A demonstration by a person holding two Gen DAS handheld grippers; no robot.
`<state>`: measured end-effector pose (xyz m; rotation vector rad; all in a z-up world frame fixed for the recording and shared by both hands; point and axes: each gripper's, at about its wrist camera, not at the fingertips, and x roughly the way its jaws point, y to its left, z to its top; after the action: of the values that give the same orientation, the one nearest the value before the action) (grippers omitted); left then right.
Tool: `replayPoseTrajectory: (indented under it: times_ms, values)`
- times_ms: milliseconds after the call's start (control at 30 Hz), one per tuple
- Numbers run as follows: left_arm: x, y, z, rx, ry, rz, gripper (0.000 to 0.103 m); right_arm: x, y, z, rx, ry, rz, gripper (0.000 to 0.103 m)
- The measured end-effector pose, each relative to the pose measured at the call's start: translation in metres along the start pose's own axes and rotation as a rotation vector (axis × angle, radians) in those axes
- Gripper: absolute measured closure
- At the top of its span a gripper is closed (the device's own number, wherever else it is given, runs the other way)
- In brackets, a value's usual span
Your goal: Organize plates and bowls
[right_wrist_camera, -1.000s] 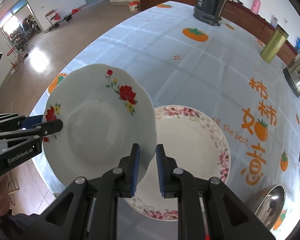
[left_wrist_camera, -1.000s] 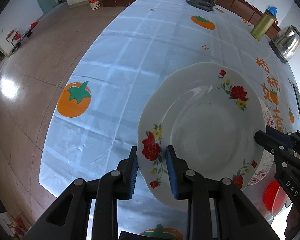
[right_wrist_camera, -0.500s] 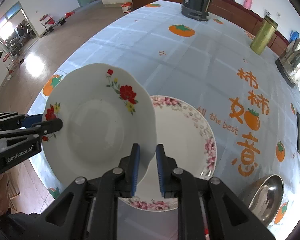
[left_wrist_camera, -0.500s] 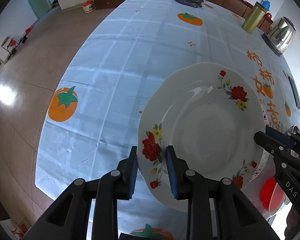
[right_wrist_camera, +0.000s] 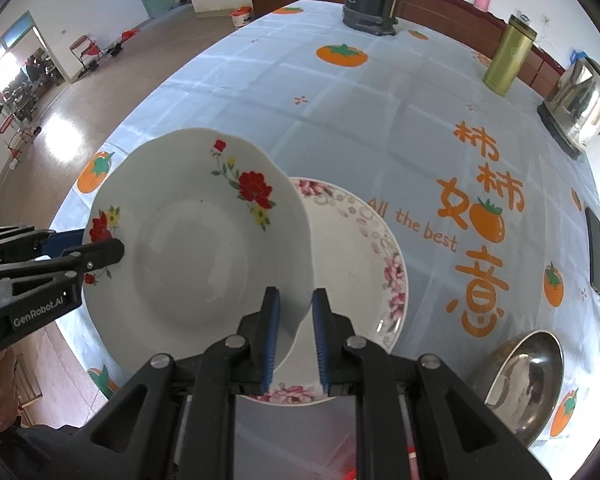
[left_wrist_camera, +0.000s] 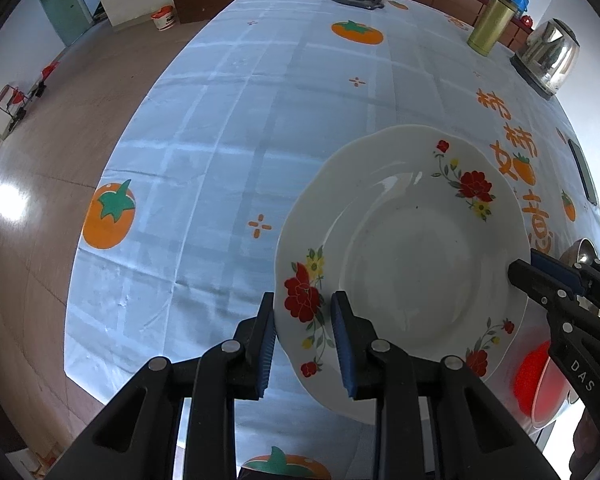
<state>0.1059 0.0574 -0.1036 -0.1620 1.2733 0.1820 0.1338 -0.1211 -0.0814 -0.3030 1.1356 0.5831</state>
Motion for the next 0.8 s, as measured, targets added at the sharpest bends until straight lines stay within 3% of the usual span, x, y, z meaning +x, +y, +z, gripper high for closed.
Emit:
replayPoseTrajectory:
  times_ms: [800]
  values:
    - [0.000,-0.031,0.004,0.055,0.002,-0.015,0.073,-0.008,-0.026,-0.012,0.043,-0.003,-0.024,0.086]
